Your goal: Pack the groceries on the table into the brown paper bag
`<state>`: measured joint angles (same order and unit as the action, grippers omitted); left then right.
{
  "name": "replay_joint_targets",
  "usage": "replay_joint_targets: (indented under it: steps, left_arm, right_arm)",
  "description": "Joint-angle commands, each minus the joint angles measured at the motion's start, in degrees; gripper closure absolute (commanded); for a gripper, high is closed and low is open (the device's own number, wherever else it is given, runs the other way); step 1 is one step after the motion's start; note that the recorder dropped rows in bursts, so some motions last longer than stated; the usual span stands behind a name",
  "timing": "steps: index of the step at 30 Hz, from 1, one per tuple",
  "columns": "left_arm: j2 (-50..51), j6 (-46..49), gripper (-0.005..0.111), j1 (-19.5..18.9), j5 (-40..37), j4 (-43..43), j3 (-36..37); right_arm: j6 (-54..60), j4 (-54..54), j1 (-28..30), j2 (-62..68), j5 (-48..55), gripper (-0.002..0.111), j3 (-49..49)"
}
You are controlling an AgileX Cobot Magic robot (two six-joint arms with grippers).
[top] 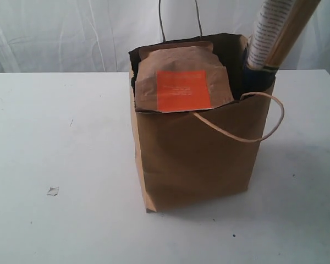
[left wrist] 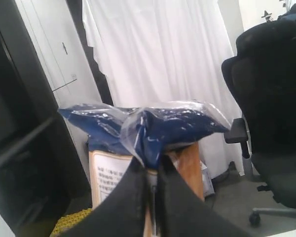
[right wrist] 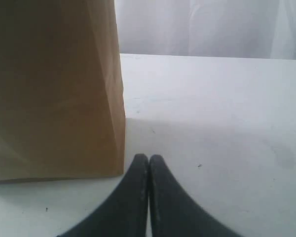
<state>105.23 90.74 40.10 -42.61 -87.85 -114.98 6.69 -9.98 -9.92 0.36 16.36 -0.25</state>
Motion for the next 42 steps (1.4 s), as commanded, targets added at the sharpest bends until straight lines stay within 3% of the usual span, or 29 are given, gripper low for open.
replay_joint_targets:
  steps: [1,25,36,42]
  left_arm:
    - [-1.23,5.7,0.106,-2.69,-4.24,-12.03,2.63]
    - [0.34,14.26,0.106,-3.58,-8.42,-12.09,14.46]
    - [0.34,14.53,0.107,-7.32,-14.92,-12.09,23.03]
    - [0.34,15.82,0.107,-7.44,-15.35,-12.09,24.28]
  right_arm:
    - [-0.03,0.34,0.25,-0.36,-0.54,0.108,0.25]
    - [-0.03,0.34,0.25,-0.36,-0.54,0.108,0.25]
    - [-0.03,0.34,0.25,-0.36,-0.54,0.108,0.25]
    - [-0.03,0.34,0.25,-0.36,-0.54,0.108,0.25]
